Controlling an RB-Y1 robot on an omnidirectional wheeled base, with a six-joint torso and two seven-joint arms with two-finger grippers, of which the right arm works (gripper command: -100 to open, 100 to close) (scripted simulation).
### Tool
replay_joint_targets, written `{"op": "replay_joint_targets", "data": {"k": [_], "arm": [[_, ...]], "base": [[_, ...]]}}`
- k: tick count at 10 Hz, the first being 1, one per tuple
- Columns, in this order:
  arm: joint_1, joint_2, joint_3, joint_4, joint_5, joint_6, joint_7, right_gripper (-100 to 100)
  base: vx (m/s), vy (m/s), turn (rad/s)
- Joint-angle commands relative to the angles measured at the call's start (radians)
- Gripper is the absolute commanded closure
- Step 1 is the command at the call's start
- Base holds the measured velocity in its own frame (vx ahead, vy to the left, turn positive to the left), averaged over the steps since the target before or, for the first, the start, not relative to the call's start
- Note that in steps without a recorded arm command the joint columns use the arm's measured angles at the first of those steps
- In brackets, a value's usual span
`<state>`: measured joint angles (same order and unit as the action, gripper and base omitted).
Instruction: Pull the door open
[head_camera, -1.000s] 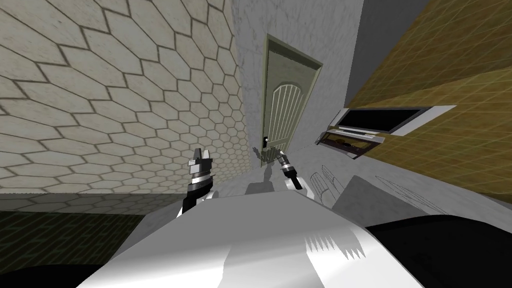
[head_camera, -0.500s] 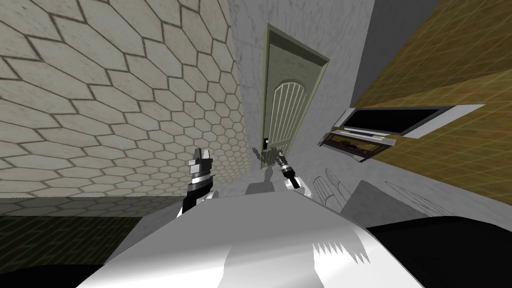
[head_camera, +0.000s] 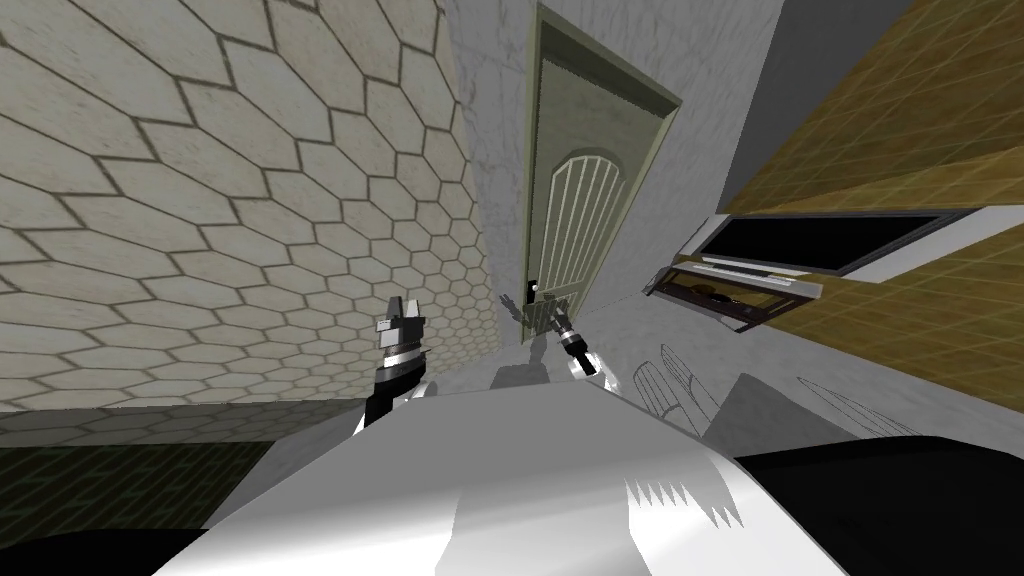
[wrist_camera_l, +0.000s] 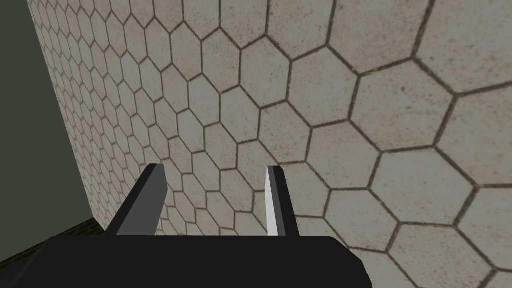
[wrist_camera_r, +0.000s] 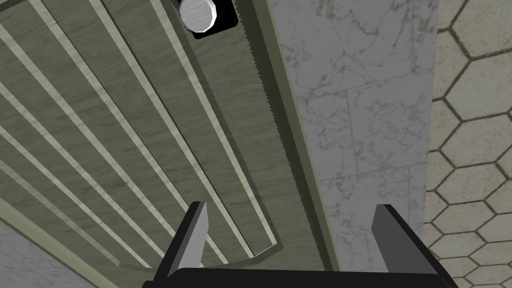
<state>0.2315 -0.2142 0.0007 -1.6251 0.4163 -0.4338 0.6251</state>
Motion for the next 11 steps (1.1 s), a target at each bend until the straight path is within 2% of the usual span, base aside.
{"op": "replay_joint_targets", "data": {"k": [1,5,11], "arm": [[-0.01,-0.006,0.002,0.034,0.021,-0.004,0.025,-100],[-0.041,-0.023,0.008,0.115,0.07,-0.01,0.081,-100],[-0.076,-0.043,0.014,0.212,0.128,-0.017,0.146,-100]], "base": [[0.119,-0.049,0.04],[0.142,-0.07,0.043],[0.141,-0.061,0.033]]}}
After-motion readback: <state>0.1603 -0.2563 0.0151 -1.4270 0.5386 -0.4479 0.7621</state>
